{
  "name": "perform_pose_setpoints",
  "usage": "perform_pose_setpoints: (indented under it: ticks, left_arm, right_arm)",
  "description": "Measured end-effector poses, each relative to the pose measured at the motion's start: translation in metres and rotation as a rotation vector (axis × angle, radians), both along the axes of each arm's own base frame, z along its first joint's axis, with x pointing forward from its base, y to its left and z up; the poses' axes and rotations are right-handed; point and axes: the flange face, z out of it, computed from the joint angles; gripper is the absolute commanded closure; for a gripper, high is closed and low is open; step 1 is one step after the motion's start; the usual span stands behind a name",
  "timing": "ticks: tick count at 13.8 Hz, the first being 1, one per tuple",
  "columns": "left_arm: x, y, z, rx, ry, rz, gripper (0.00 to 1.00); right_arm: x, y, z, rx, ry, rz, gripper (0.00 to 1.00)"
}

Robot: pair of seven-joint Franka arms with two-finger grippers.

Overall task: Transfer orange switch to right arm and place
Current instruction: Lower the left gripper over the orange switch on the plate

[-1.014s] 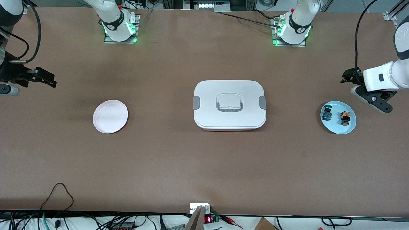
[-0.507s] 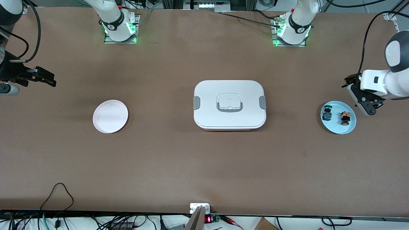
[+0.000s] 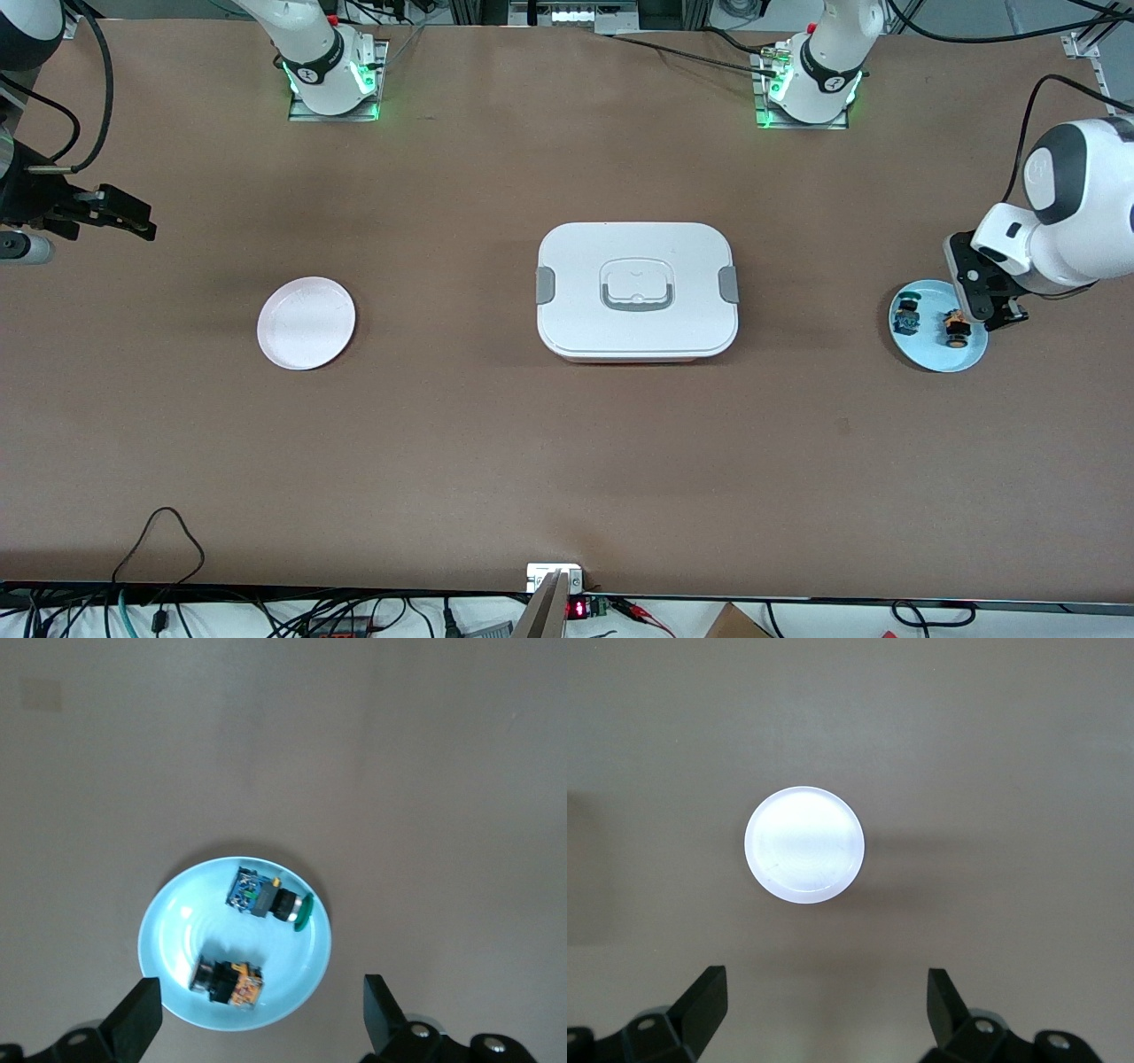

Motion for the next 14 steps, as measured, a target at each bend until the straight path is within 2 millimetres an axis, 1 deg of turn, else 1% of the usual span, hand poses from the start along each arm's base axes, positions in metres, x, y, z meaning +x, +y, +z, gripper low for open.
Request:
perform_pose_setpoints:
  ticks: [2, 4, 8, 11, 14]
  left_arm:
    - [-0.004, 0.016, -0.021, -0.014, -0.037, -0.086, 0.00]
    - [-0.013, 0.039, -0.046, -0.025, -0.071, -0.176, 0.00]
    - [-0.023, 0.074, -0.085, -0.035, -0.101, -0.235, 0.00]
    - [-0.028, 0.094, -0.110, -0.038, -0.115, -0.236, 0.00]
    - [-0.029, 0.103, -0.129, -0.037, -0.133, -0.244, 0.00]
  right_arm:
    - [0.000, 0.000, 0.000, 0.000, 0.000, 0.000, 0.00]
    - [0.000, 0.000, 0.000, 0.000, 0.000, 0.000, 0.00]
    - [0.000, 0.000, 0.000, 0.000, 0.000, 0.000, 0.00]
    - [0.000, 0.000, 0.000, 0.000, 0.000, 0.000, 0.00]
    - [0.000, 0.000, 0.000, 0.000, 0.000, 0.000, 0.00]
